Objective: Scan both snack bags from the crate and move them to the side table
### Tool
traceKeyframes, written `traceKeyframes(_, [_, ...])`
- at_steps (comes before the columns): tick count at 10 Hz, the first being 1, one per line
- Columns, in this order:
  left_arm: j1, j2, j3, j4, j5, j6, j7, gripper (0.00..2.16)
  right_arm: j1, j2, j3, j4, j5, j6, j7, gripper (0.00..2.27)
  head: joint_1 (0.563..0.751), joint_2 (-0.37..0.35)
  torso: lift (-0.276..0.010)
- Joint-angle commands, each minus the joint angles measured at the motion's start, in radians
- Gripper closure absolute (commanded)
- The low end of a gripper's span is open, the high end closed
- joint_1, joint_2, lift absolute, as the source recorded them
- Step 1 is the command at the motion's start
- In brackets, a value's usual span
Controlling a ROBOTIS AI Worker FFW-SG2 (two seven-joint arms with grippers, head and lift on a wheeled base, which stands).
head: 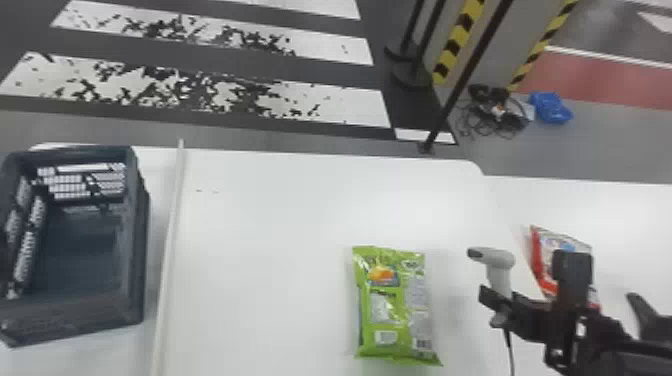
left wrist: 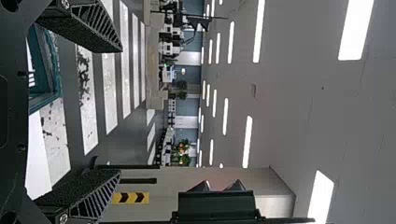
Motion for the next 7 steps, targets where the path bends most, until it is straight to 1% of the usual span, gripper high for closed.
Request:
traceKeyframes(1, [0.008,-0.007,0.004,-0.008,-0.001,0.0,-0.001,0.07,-0.046,-0.026,0.022,0.1,0.007,-0.048,0.002,2.24,0.695,-0.247,-0.029])
traceKeyframes(3, [0.011,-0.018,0.004,-0.02,-0.013,0.003,-0.001,0.07,-0.092,-0.049,0.051,0.215,0.011,-0.112,0.012,2.24,0.695,-0.259,-0.029])
traceKeyframes(5, [0.016,-0.024,0.003,-0.023,-0.016,0.006,-0.003,0.07,-0.136,-0.06,0.071,0.301,0.03,-0.165,0.052,2.24,0.695,-0.268,-0.029])
traceKeyframes(7, [0.019,-0.024,0.003,-0.022,-0.016,0.003,-0.003,0.07,-0.17,-0.07,0.099,0.365,0.046,-0.171,0.069,2.23,0.695,-0.265,-0.029])
